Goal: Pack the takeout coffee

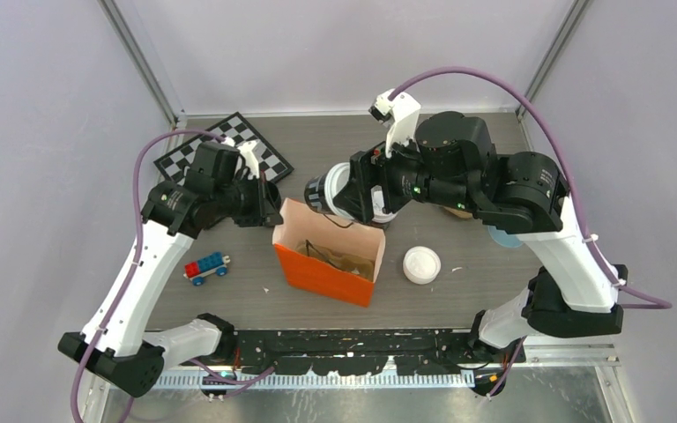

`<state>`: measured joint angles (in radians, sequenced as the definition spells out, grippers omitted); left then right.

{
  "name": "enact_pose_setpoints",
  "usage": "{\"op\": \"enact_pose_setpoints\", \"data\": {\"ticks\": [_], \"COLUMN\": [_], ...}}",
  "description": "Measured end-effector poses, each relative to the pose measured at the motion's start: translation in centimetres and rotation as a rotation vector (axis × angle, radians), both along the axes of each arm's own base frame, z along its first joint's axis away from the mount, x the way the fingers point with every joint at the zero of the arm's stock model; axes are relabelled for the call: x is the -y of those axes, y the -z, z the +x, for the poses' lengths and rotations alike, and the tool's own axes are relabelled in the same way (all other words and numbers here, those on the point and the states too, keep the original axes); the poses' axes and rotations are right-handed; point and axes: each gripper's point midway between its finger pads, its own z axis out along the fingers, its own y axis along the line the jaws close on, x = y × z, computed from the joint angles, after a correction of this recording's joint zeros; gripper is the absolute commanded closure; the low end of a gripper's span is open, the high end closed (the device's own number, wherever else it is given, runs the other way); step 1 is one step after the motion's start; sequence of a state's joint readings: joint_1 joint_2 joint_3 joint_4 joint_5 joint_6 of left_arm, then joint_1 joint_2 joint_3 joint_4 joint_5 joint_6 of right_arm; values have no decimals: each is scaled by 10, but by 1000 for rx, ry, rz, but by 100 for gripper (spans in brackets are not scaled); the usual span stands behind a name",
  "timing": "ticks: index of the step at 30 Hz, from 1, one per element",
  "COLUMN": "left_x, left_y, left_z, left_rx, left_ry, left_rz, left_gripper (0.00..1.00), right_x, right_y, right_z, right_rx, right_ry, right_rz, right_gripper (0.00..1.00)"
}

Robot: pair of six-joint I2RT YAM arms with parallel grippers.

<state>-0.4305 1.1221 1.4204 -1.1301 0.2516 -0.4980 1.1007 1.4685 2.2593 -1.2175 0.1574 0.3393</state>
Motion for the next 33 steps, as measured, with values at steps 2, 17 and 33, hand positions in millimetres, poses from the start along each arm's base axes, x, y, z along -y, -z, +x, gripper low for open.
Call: {"op": "enact_pose_setpoints", "data": {"ticks": [2, 17, 33], "left_x": [1, 5, 18], "left_y": [-1, 1, -9], "left_z": [2, 11, 17], "left_rx": [8, 23, 123], "left_ry": [1, 2, 24], "left_rz": [-5, -13, -108], "left_gripper": [100, 100, 100], "right_x": [-2, -17, -21], "right_y": [-3, 0, 95], "right_z": [1, 10, 8], "right_rx": [18, 81, 19], "right_ry": [-6, -40, -120], "right_rz": [-1, -28, -325], "right_gripper": [25, 25, 25]}}
